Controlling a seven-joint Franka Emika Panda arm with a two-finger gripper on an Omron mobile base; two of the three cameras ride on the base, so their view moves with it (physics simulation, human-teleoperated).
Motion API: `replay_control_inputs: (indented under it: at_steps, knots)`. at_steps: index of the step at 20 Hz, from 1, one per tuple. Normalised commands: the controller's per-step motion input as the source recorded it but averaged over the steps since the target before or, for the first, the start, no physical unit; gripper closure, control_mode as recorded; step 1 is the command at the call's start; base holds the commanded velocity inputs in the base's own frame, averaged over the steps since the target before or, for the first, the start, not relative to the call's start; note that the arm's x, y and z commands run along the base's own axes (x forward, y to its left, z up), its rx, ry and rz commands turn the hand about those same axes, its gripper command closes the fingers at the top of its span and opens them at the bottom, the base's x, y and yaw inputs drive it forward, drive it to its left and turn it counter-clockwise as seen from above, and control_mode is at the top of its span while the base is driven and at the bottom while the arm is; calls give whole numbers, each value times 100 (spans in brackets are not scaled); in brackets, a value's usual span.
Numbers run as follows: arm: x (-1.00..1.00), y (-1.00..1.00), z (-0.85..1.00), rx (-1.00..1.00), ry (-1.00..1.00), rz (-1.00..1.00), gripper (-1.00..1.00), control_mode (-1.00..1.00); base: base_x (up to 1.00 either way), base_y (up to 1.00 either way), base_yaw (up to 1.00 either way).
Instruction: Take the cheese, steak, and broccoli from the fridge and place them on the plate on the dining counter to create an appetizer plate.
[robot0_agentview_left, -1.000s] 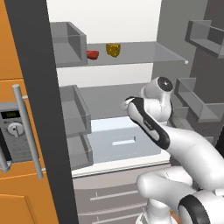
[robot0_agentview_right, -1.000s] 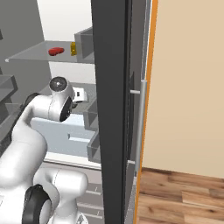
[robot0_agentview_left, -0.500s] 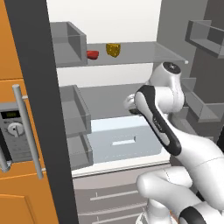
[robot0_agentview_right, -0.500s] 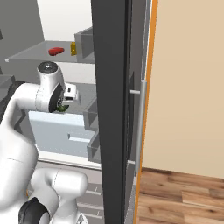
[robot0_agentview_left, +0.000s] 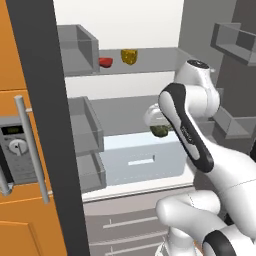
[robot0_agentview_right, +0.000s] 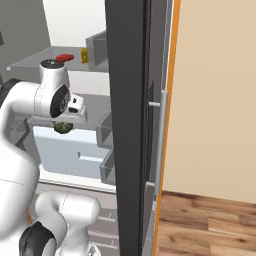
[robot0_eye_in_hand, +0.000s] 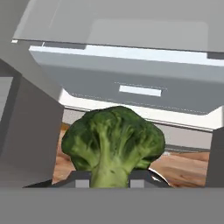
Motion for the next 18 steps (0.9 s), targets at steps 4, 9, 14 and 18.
replay_control_inputs:
  at_steps: [4,9,14,18]
  knots:
    - [0,0,0,0,0,0,100,100,-96,0,-4]
    - [0,0,0,0,0,0,100,100,-95,4,-3]
    - [0,0,0,0,0,0,100,100,-28,0,49]
    - [0,0,0,0,0,0,100,100,-24,0,81]
